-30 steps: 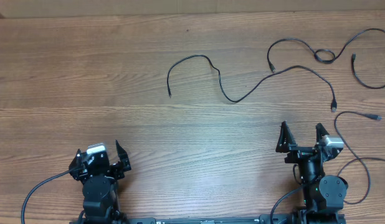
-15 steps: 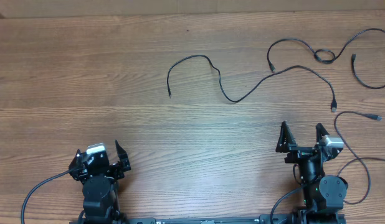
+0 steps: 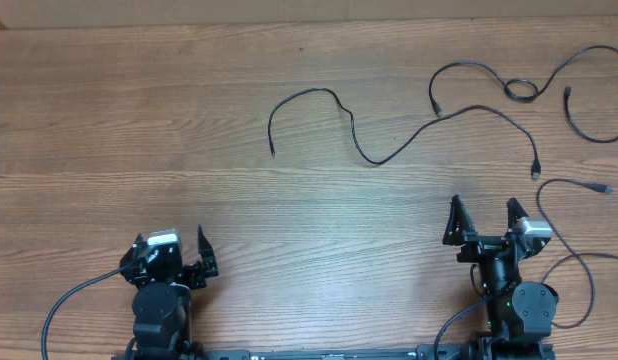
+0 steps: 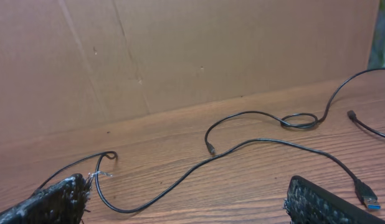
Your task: Untangle cables
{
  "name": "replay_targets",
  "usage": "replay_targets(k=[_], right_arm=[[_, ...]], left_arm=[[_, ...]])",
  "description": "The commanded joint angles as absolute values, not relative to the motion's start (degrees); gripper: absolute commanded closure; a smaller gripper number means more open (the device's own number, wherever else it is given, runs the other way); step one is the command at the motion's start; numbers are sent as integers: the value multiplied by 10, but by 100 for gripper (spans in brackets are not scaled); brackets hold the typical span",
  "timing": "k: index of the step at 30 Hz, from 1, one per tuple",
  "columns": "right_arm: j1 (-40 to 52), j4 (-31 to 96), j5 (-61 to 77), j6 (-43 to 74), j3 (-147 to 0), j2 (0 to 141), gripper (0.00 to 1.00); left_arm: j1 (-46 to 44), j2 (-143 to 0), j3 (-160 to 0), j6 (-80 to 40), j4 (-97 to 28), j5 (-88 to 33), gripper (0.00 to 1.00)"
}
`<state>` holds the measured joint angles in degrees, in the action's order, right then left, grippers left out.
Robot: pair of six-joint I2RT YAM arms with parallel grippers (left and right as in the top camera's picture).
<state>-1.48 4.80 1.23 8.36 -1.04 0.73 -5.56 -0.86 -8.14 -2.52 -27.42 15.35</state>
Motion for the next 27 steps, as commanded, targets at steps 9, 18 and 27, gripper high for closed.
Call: replay_targets(k=[9,18,27], right_arm=[[-17,46,14,87,-4,2,0],[-17,46,14,87,-4,2,0],[-17,46,14,87,-4,2,0]], left_arm=[[-51,-2,-77,-15,-272,94,0],[-51,-2,-77,-15,-272,94,0],[-51,-2,-77,-17,-272,85,0]])
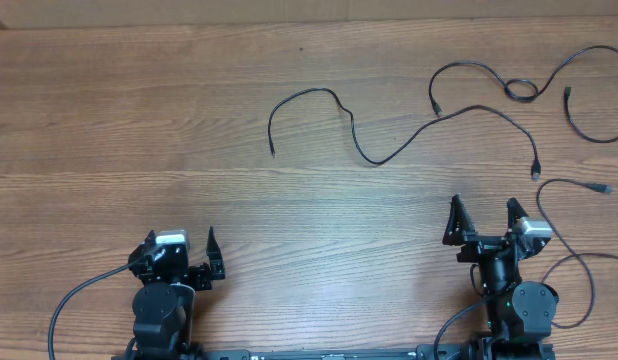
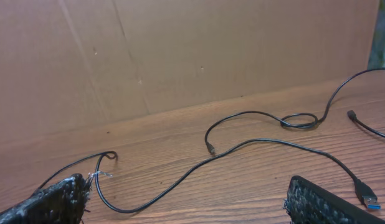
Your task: Untangle cables
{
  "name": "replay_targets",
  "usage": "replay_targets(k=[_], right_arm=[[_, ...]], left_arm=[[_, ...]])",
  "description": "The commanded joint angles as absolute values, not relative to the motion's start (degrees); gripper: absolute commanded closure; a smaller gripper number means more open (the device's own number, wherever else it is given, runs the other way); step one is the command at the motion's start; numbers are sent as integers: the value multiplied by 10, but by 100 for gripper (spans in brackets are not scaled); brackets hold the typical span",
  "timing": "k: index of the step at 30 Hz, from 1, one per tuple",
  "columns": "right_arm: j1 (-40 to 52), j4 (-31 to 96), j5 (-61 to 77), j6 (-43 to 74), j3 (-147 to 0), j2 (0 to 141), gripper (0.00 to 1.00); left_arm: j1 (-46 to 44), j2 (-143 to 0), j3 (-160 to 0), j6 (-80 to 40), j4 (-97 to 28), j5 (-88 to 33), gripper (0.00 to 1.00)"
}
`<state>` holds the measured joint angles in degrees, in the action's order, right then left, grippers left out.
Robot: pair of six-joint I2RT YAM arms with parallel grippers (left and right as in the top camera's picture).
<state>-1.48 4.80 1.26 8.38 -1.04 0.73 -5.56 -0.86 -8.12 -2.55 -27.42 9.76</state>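
Several thin black cables lie on the wooden table. One long cable (image 1: pixel 389 155) (image 2: pixel 180 180) runs from the middle to a USB plug (image 1: pixel 535 168) (image 2: pixel 369 201) at the right. A second cable (image 1: pixel 469 68) (image 2: pixel 255 115) with a small loop (image 1: pixel 520 90) (image 2: pixel 299 121) lies at the far right. A third cable (image 1: pixel 574 250) curls by the right arm. My right gripper (image 1: pixel 483 217) (image 2: pixel 187 208) stands open near the front, well short of the cables. My left gripper (image 1: pixel 184 245) is open at the front left, far from them.
A brown cardboard wall (image 2: pixel 180 56) stands along the table's far edge. Another cable (image 1: pixel 589 130) lies at the right border. Bare wood (image 1: pixel 139 120) fills the left half of the table.
My left gripper has shifted slightly to the right and towards the front. The right gripper and the cables have not moved.
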Motion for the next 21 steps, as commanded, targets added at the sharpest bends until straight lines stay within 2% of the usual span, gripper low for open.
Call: replay_targets(k=[1,21], right_arm=[[-17,46,14,87,-4,2,0],[-17,46,14,87,-4,2,0]], left_arm=[[-51,-2,-77,-17,-272,77,0],[-51,-2,-77,-17,-272,60,0]])
